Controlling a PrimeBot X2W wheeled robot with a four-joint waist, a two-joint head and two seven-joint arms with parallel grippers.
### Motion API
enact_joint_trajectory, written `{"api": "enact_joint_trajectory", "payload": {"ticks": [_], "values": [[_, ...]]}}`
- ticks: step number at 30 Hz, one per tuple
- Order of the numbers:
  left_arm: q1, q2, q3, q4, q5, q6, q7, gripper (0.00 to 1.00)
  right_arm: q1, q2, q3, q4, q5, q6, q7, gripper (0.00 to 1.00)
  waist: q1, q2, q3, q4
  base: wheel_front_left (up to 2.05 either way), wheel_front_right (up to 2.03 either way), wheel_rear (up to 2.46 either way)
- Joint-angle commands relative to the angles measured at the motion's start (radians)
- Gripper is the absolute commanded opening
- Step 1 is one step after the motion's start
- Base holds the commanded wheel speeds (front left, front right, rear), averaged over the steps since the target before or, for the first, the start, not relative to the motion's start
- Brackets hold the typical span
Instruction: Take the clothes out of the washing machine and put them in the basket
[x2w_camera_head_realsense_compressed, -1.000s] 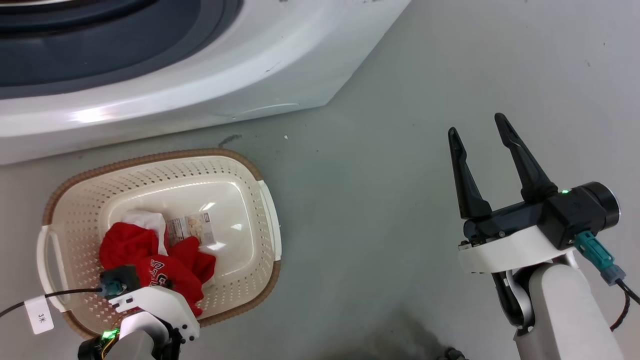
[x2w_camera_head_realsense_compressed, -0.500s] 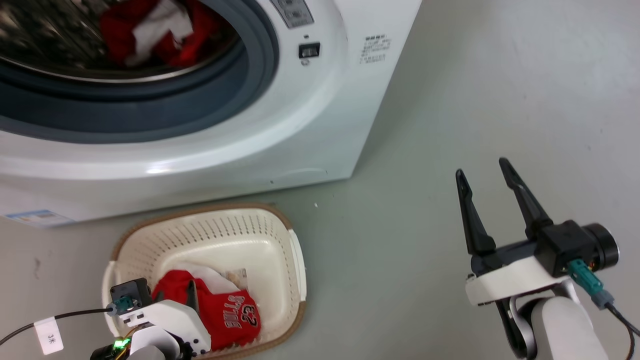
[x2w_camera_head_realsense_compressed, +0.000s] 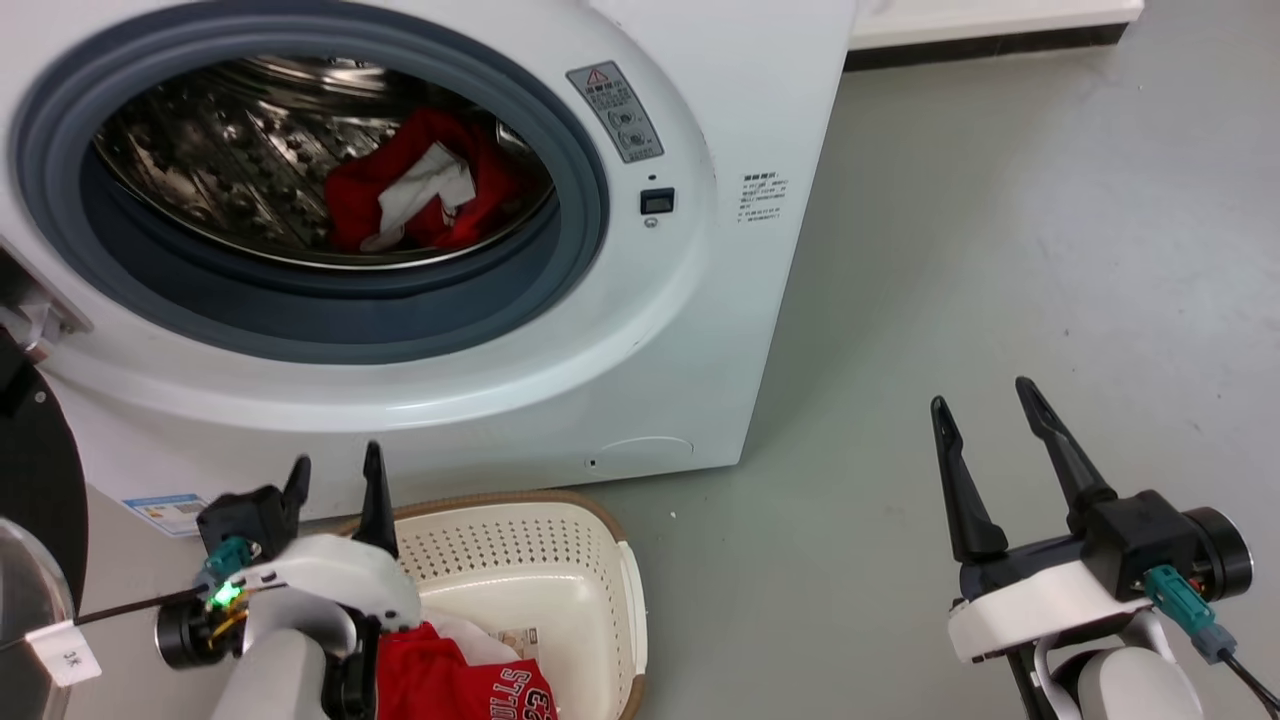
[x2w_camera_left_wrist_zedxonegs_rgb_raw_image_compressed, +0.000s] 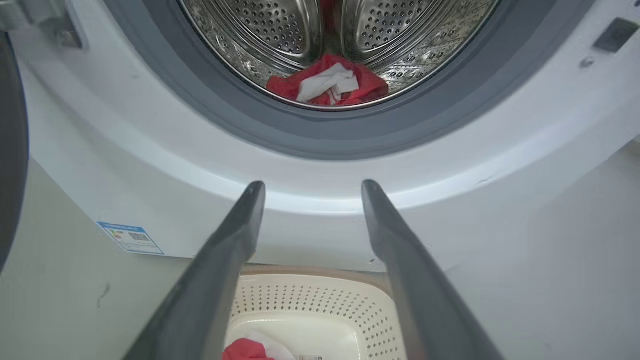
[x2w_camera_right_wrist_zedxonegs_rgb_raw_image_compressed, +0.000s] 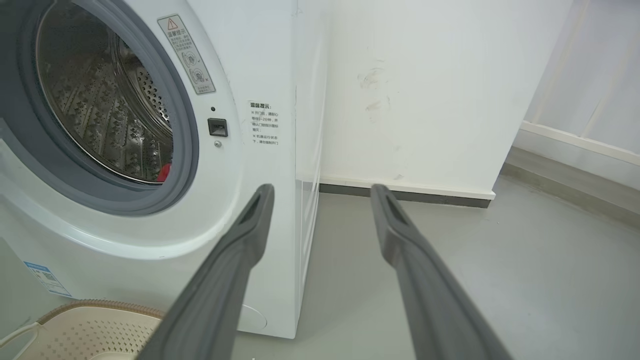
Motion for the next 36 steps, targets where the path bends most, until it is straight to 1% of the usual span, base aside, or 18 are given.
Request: {"api": "enact_joint_trajectory", "payload": {"ticks": [1, 6, 9, 14, 18, 24, 30, 36], "values": [[0.007, -0.006, 0.010, -0.051, 0.029, -0.006, -0.002, 1.00, 0.016, 0.001, 0.002, -0.009, -0.008, -0.001, 0.007, 1.00, 0.0002, 0.0000, -0.023, 0.001, 0.00, 0.00, 0.00], [-0.047, -0.010, 0.019, -0.115, 0.070, -0.026, -0.002, 1.00, 0.028, 0.001, 0.007, -0.025, -0.009, -0.001, 0.020, 1.00, 0.0002, 0.0000, -0.037, -0.008, 0.00, 0.00, 0.00], [-0.075, -0.010, 0.021, -0.113, 0.077, -0.038, -0.002, 1.00, 0.027, 0.001, 0.008, -0.030, -0.012, -0.001, 0.023, 1.00, 0.0002, 0.0000, -0.036, -0.014, 0.00, 0.00, 0.00], [-0.201, 0.016, 0.003, -0.040, 0.093, -0.064, 0.002, 1.00, 0.010, 0.001, 0.021, -0.041, -0.012, -0.001, 0.029, 1.00, 0.0002, 0.0000, -0.005, -0.046, 0.00, 0.00, 0.00], [-0.327, 0.061, 0.003, 0.049, 0.093, -0.078, 0.025, 1.00, -0.006, 0.001, 0.030, -0.045, 0.003, -0.001, 0.023, 1.00, 0.0002, 0.0000, 0.042, -0.089, 0.00, 0.00, 0.00], [-0.502, 0.144, 0.013, 0.188, 0.084, -0.089, 0.103, 1.00, -0.043, 0.002, 0.037, -0.031, 0.036, -0.001, 0.001, 1.00, 0.0002, 0.0000, 0.147, -0.164, 0.00, 0.00, 0.00], [-0.656, 0.226, 0.011, 0.299, 0.078, -0.101, 0.205, 1.00, -0.090, 0.002, 0.065, -0.011, 0.077, -0.001, -0.021, 1.00, 0.0002, 0.0000, 0.261, -0.239, 0.00, 0.00, 0.00], [-0.807, 0.313, -0.002, 0.357, 0.088, -0.105, 0.335, 1.00, -0.134, 0.002, 0.102, 0.004, 0.128, -0.001, -0.028, 1.00, 0.0002, 0.0000, 0.381, -0.311, 0.00, 0.00, 0.00]]}}
